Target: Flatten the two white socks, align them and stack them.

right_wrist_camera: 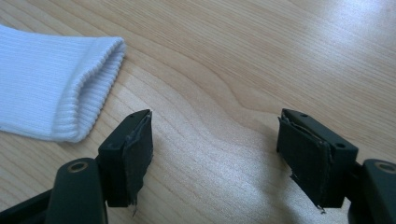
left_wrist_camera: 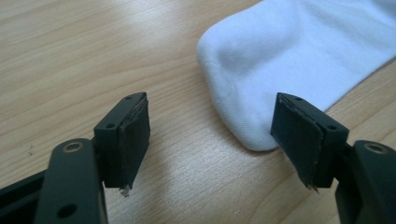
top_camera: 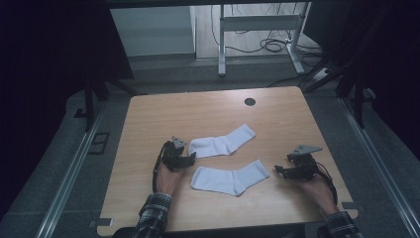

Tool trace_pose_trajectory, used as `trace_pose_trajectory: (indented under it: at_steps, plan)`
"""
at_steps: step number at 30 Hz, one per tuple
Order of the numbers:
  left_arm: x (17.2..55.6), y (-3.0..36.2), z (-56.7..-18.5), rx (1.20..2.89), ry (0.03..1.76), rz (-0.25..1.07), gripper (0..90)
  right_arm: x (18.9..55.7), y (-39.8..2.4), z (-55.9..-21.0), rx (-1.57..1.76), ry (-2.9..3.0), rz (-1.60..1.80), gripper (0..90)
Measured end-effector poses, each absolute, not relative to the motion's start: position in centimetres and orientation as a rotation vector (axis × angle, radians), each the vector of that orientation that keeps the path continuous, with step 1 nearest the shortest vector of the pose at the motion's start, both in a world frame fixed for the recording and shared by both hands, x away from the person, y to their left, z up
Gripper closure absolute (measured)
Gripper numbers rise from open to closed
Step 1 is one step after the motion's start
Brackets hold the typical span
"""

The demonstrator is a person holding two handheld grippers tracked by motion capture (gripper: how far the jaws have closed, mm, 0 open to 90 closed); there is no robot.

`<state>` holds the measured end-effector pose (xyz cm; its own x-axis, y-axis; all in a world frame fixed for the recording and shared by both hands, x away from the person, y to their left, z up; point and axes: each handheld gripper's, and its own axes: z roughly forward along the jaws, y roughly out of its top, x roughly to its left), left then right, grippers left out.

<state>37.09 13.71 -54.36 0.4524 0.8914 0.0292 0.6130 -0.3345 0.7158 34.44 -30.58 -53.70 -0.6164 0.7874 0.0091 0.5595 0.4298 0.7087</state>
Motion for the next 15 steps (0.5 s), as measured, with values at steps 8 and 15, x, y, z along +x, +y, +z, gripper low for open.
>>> trace_pose_trajectory:
  at_steps: [8, 15]
  plan:
    - [37.54, 14.2, -54.46, 2.045, 1.31, 0.478, 20.6, 34.37, -30.45, -53.71, 1.165, 2.356, 0.981, 25.2]
    - [37.6, 14.2, -54.47, 2.045, 1.31, 0.477, 20.0, 34.49, -30.38, -53.48, 1.171, 2.375, 0.953, 26.9]
